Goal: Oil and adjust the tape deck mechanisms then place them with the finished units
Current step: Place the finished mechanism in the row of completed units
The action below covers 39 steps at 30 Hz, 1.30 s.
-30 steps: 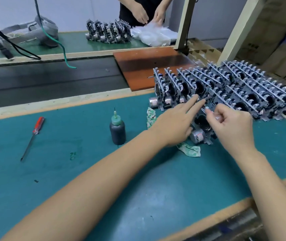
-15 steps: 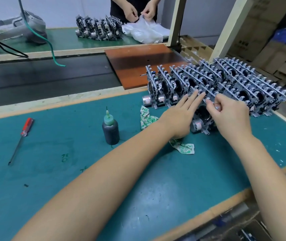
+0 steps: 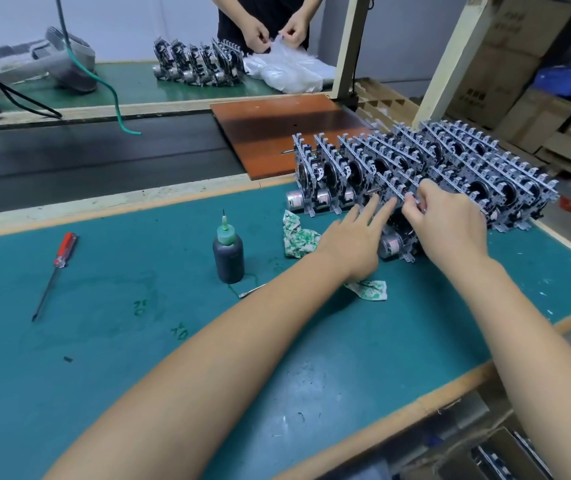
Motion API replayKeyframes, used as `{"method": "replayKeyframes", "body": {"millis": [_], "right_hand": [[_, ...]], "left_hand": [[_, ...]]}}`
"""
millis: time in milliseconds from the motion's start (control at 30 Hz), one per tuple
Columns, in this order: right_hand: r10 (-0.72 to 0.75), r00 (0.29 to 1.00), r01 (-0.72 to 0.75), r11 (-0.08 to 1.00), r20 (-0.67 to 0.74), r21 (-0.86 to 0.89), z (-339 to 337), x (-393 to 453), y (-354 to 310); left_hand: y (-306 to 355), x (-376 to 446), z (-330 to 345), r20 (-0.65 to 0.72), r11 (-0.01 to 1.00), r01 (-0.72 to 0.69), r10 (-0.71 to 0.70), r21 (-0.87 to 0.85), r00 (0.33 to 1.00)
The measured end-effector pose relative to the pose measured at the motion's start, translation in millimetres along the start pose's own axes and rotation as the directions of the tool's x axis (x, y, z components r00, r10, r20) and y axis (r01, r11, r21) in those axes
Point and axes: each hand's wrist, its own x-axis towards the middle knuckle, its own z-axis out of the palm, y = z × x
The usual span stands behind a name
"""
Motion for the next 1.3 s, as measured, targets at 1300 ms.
{"method": "replayKeyframes", "body": {"millis": [1300], "right_hand": [[-0.975,0.059,0.185,0.220,0.213,0.958,17,-221,-571]], "left_hand": [[-265,-473,-186,0.008,-0.170,0.937,-0.983,0.306,-0.181]]}}
